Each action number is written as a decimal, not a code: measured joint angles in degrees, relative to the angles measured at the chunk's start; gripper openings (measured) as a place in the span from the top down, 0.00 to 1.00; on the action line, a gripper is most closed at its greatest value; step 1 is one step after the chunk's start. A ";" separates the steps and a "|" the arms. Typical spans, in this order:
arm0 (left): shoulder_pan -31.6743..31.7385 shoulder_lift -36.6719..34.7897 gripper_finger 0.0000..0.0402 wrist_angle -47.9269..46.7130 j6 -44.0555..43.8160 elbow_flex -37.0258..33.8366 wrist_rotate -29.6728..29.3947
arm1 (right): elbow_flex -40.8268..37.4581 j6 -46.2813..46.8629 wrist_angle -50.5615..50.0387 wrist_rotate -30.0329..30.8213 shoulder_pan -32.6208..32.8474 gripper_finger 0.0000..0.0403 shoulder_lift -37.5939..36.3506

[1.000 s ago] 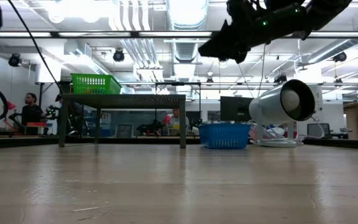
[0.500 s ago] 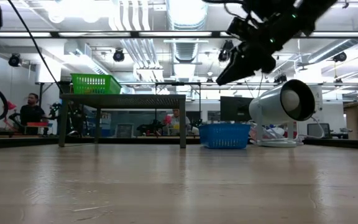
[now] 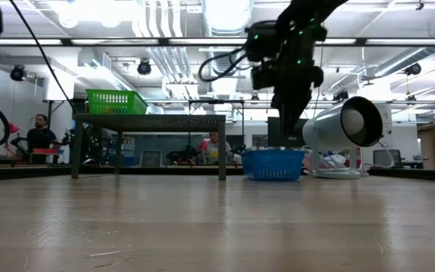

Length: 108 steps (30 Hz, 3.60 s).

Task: Pick & Place Office Desk Supplies
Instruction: Put the blue bin on the shelf

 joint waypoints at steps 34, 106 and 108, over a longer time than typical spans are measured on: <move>-0.02 -0.02 0.62 0.00 -0.09 0.00 -0.02 | -1.67 -0.99 6.78 4.30 0.11 0.79 7.34; 0.00 -0.02 0.62 0.00 -0.04 0.00 -0.01 | 34.77 -5.24 -12.01 25.18 13.38 0.97 2.42; -0.02 -0.01 0.62 0.00 -0.05 0.00 -0.02 | 39.13 -5.24 -14.58 24.05 12.34 0.97 5.01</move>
